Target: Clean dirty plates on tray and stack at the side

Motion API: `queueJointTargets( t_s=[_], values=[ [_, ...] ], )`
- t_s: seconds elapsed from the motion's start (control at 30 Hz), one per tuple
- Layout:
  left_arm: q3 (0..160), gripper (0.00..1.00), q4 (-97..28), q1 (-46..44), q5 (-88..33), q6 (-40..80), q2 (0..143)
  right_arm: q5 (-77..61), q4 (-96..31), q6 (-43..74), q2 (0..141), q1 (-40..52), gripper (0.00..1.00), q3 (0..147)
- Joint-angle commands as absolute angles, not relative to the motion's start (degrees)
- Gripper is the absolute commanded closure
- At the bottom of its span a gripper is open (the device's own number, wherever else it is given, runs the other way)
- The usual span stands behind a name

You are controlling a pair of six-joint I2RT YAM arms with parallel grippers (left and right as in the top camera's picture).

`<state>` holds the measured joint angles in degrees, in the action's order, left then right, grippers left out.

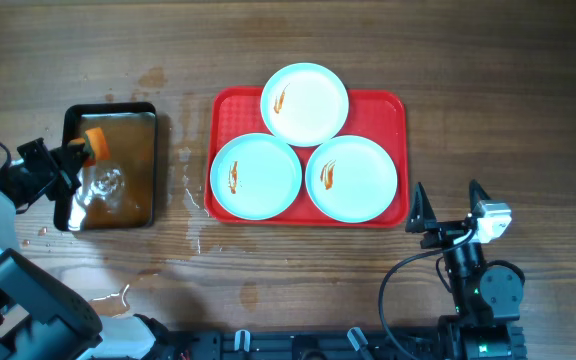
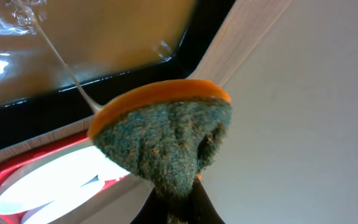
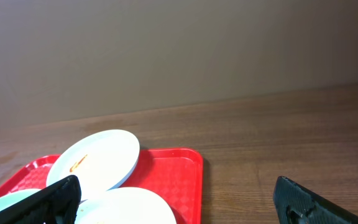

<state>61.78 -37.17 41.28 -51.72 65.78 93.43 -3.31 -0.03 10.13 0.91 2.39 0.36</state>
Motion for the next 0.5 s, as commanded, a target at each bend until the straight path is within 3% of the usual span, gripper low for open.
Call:
queueJointTargets(
  t_s=[0.0,0.13,0.23,0.33,0.47],
  values=[
    [62.2,0.96,-39.0,41.4,-60.3,67.1,92.3,-2.5,0.1,9.1,0.6,2.0,0.00,0.3],
    [62.2,0.96,-38.0,41.5,-55.6,69.8,92.3,-2.5,0.1,9.2,0.6,2.0,0.00,0.3],
    [62.2,0.96,-40.3,41.5,-59.1,69.8,92.3,-2.5,0.1,9.1,0.6,2.0,0.00,0.3],
    [62.2,0.96,-39.2,41.5,-53.3,69.8,92.3,-2.5,0.1,9.1,0.6,2.0,0.00,0.3],
    [62.2,0.96,-39.0,41.6,-59.9,72.0,92.3,-2.5,0.1,9.2,0.6,2.0,0.00,0.3]
  ],
)
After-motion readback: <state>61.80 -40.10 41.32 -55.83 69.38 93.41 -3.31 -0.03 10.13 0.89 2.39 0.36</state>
